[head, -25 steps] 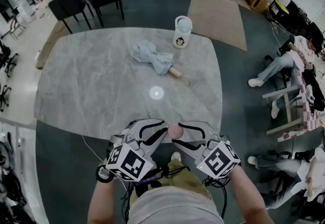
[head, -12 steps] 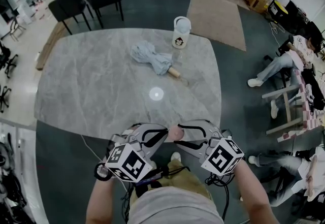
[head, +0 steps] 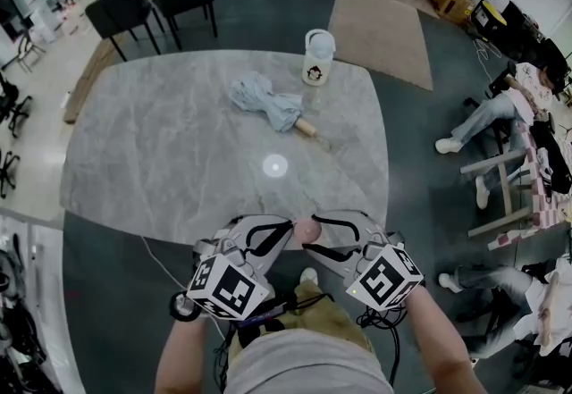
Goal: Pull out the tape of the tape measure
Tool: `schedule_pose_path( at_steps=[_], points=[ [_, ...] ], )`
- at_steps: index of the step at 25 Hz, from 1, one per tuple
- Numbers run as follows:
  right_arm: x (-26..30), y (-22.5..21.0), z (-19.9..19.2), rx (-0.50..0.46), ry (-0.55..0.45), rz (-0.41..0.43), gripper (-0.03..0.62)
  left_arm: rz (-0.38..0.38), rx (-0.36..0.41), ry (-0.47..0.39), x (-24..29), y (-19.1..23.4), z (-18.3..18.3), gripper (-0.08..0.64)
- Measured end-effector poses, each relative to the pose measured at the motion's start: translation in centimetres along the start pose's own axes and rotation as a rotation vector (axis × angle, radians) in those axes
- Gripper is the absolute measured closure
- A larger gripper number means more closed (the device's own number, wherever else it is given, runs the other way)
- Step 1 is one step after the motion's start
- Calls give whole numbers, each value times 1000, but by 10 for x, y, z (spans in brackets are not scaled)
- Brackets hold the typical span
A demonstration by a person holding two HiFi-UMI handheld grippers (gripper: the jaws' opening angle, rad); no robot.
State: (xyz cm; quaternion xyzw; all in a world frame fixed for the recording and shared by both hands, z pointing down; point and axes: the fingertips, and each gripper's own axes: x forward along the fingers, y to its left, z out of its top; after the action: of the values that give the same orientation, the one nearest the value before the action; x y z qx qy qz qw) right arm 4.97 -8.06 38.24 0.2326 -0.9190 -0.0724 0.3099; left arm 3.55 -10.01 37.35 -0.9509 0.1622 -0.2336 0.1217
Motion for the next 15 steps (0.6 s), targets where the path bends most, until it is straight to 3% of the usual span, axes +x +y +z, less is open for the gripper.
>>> schedule_pose_path(
  at_steps=[15],
  points=[
    [-7,-5,-36,107,72,-44,383,167,-140,41,-23,37,-35,538]
  ],
)
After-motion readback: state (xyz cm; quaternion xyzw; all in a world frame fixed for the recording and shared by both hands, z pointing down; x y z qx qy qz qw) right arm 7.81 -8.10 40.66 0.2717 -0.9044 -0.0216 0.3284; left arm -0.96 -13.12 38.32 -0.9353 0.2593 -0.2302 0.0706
